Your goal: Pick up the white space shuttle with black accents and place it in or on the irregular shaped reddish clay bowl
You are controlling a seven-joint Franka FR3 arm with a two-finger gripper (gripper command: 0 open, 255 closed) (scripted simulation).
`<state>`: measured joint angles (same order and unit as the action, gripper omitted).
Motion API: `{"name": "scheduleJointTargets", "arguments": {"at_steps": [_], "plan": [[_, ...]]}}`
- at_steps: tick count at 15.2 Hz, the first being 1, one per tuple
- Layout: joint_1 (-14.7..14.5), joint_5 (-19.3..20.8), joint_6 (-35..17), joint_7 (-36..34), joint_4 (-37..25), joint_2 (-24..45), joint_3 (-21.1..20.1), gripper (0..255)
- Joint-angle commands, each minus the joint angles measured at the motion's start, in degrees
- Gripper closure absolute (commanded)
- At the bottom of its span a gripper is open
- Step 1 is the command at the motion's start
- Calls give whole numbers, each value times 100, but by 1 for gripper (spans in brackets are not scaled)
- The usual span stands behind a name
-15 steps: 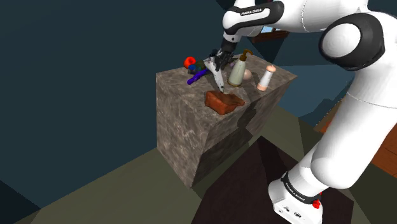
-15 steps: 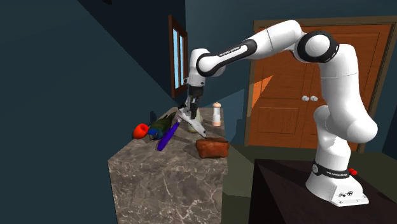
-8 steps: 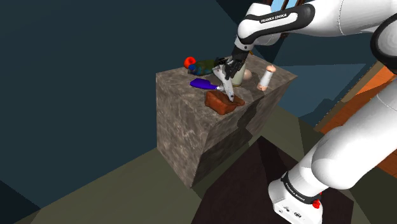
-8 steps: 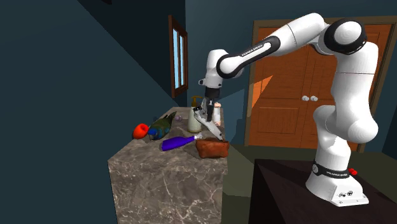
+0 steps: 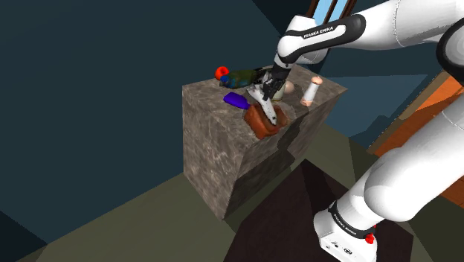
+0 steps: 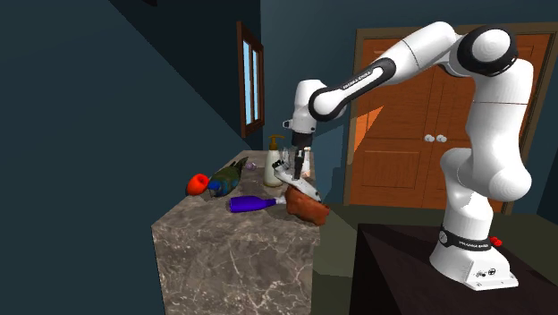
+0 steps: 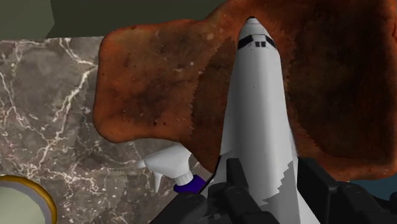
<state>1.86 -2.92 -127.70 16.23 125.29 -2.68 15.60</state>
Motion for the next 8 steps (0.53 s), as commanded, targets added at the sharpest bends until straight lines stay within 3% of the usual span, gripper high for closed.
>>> {"name": "scheduleJointTargets", "arguments": {"at_steps": [1,8], "plan": [[3,-24,-154,33,139,64,7,255],[2,-71,-353,74,240,168,10,255]]}}
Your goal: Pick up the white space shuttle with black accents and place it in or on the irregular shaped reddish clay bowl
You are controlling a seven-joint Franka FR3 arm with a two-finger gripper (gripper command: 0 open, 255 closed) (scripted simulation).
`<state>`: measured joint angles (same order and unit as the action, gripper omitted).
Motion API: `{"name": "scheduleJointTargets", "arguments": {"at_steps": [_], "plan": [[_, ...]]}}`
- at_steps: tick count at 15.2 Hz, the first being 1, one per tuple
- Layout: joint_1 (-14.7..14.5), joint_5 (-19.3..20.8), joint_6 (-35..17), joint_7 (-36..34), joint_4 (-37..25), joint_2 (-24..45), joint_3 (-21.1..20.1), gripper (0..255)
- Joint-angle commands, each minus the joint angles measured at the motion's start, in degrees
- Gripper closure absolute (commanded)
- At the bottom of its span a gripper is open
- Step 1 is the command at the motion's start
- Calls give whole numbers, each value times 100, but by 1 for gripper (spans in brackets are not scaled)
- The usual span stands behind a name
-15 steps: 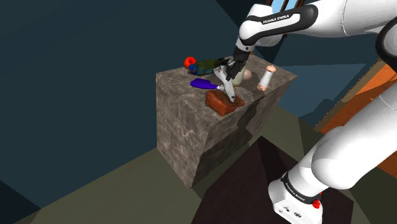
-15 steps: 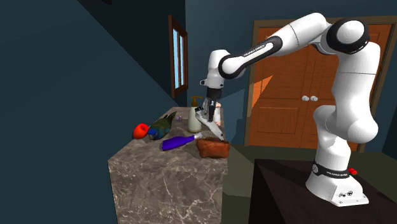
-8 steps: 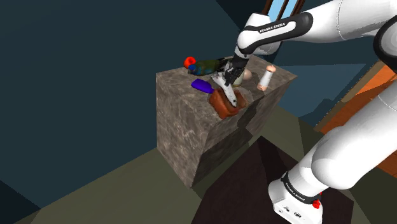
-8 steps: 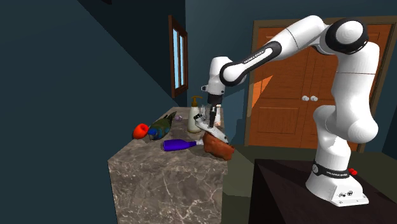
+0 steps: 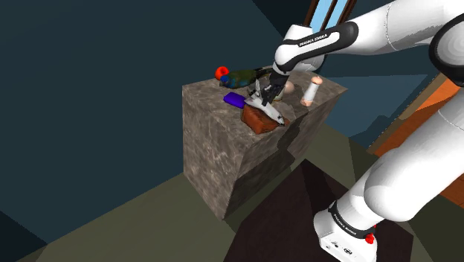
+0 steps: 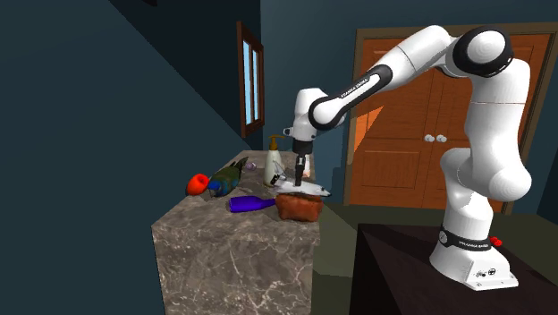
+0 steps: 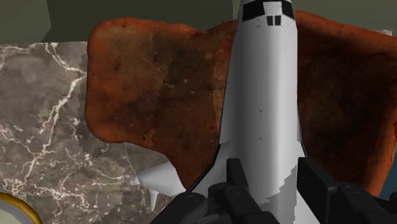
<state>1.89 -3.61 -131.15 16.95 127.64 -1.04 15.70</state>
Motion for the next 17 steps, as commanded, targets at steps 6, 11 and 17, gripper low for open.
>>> {"name": "scheduleJointTargets", "arguments": {"at_steps": [6,11,17], "plan": [[0,-2,-9,2,5,3,0,0],[6,93,362,-64,-152,-221,1,0],[13,161,696,-112,-319,-396,-3,0]]}}
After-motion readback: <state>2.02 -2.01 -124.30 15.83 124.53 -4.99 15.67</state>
